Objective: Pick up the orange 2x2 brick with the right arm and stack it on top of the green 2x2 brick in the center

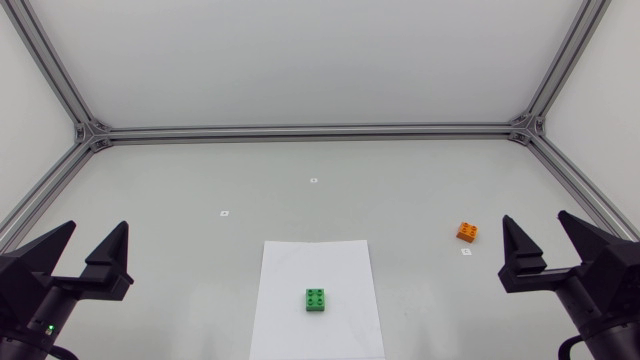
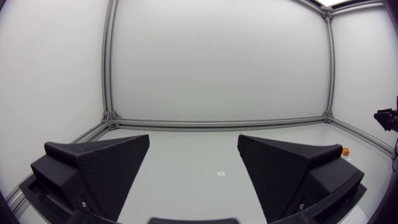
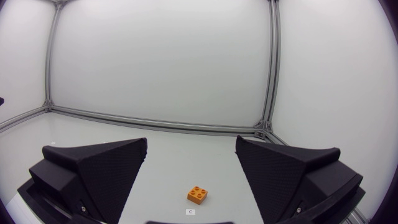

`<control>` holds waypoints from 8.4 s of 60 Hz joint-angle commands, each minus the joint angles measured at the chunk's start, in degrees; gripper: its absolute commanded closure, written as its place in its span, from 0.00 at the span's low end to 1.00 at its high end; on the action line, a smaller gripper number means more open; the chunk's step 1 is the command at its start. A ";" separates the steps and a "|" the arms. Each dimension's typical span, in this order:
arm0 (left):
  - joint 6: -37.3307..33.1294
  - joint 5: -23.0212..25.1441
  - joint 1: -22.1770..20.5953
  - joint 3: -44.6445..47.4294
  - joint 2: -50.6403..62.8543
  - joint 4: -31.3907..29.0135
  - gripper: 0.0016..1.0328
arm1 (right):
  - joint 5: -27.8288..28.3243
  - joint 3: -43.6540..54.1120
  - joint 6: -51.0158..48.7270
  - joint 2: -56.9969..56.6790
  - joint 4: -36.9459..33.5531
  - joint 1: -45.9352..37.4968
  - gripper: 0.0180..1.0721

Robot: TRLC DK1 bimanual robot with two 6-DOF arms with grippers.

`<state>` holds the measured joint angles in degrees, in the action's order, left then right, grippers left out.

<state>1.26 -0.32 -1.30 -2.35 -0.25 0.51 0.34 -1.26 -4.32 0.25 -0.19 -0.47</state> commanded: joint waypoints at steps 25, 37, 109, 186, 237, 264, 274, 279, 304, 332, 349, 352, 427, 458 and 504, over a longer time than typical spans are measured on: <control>-0.73 0.23 0.16 2.35 -0.45 -0.78 0.04 | -0.34 0.55 -0.25 -0.69 0.54 -0.23 0.04; -0.73 0.23 0.16 2.35 -0.45 -0.87 0.04 | -0.43 -2.87 -0.25 -0.60 0.45 -0.32 0.04; -0.73 0.32 0.16 2.35 -0.45 -0.78 0.04 | 0.72 -38.47 -0.52 39.91 -14.93 -2.69 0.04; -0.73 0.23 0.07 2.35 -0.45 -0.87 0.04 | 1.51 -57.45 -41.83 86.76 -32.16 -6.74 0.05; -0.73 0.23 0.16 2.35 -0.45 -0.87 0.04 | 5.37 -68.00 -60.11 106.10 -45.78 -8.49 0.11; -0.73 0.32 0.16 2.35 -0.45 -0.87 0.04 | 3.00 -68.88 -61.16 110.67 -43.85 -8.23 0.11; -0.73 0.23 0.16 2.35 -0.45 -0.87 0.04 | 3.00 -69.93 -61.16 112.07 -43.85 -7.79 0.14; -0.73 0.32 0.16 2.35 -0.45 -0.87 0.04 | 3.00 -70.37 -61.16 112.42 -44.02 -7.18 0.14; -0.73 0.23 0.16 2.35 -0.45 -0.87 0.04 | 2.39 -73.36 -61.25 114.62 -45.78 -6.47 0.25; -0.73 0.23 0.16 2.35 -0.45 -0.87 0.04 | 2.39 -74.50 -61.43 115.41 -46.66 -6.39 0.44; -0.73 0.23 0.16 2.35 -0.45 -0.78 0.04 | 2.56 -74.15 -61.86 115.41 -46.84 -6.39 0.84; -0.73 0.23 0.16 2.35 -0.45 -0.87 0.04 | 2.65 -74.15 -61.95 115.32 -46.84 -6.47 0.90; -0.73 0.23 0.16 2.35 -0.45 -0.87 0.04 | 2.03 -54.29 -38.49 88.43 -48.24 39.32 0.94; -0.73 0.23 0.16 2.35 -0.45 -0.87 0.04 | 1.51 -61.23 -31.02 97.13 -45.87 50.04 0.94; -0.73 0.23 0.16 2.35 -0.45 -0.78 0.04 | 1.51 -71.60 -34.71 107.15 -46.75 52.06 0.94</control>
<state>1.26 -0.32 -1.30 -2.35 -0.25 0.51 2.07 -71.48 -37.71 105.58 -46.28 50.76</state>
